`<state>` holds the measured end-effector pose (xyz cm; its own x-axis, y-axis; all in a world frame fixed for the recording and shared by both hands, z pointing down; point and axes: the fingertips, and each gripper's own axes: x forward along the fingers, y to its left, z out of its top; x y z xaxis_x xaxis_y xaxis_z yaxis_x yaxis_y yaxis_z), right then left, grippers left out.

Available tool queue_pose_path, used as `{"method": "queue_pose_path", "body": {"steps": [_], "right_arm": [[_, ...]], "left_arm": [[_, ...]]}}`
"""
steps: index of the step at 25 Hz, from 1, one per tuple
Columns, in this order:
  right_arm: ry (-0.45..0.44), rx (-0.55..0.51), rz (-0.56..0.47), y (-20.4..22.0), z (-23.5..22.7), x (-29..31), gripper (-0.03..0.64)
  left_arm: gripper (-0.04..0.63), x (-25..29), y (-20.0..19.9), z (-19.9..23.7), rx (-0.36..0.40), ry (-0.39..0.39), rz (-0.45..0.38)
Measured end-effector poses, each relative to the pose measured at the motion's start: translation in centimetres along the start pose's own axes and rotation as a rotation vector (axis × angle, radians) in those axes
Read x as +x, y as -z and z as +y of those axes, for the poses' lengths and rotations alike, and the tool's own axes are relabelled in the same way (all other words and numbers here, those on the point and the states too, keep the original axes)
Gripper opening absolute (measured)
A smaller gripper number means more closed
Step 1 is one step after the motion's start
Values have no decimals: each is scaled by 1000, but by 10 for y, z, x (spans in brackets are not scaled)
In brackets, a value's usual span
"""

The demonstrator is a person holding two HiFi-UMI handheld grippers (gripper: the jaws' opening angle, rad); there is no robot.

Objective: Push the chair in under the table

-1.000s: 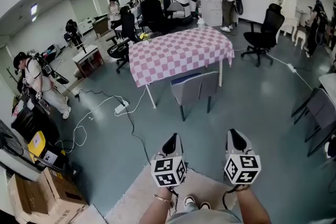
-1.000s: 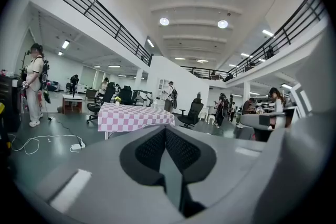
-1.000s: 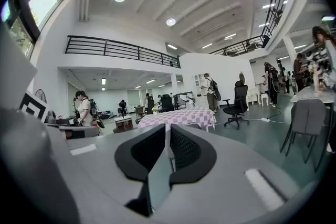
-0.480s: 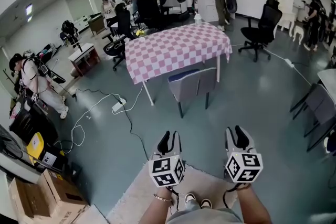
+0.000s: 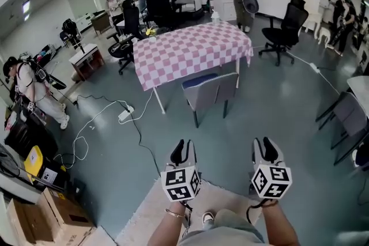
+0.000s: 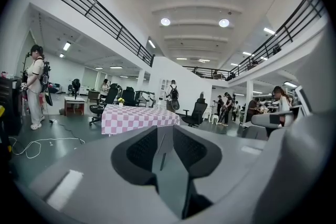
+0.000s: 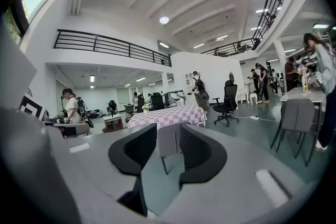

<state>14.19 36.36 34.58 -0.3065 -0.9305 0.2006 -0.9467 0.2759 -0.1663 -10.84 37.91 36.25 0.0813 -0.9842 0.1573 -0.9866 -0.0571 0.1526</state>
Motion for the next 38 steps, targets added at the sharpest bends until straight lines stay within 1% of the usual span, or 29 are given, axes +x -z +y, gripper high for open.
{"method": "queue_pose_path", "body": {"steps": [6,11,19,24,30,35,38], "right_arm": [[30,24,29,7,-8,27,122],[28,25,45,10,-12,68,123],[6,24,66,-14,-47,155,123],[-41,10,96,-27,-67,218,122],[-80,25,85,-48,-99,288,123],[-116,43,88,-56,-116,333,122],[-125,57,95,-57,-123,353,123]], "left_arm": [[87,22,6,10,1,21,25],[87,59,8,22,-15,21,36],[84,146,-15,24,-4,-16,32],[83,202,-27,23,-10,-58,30],[84,266,-35,18,-22,-96,32],[84,302,-42,19,-19,-137,28],[84,321,-40,19,-13,-148,43]]}}
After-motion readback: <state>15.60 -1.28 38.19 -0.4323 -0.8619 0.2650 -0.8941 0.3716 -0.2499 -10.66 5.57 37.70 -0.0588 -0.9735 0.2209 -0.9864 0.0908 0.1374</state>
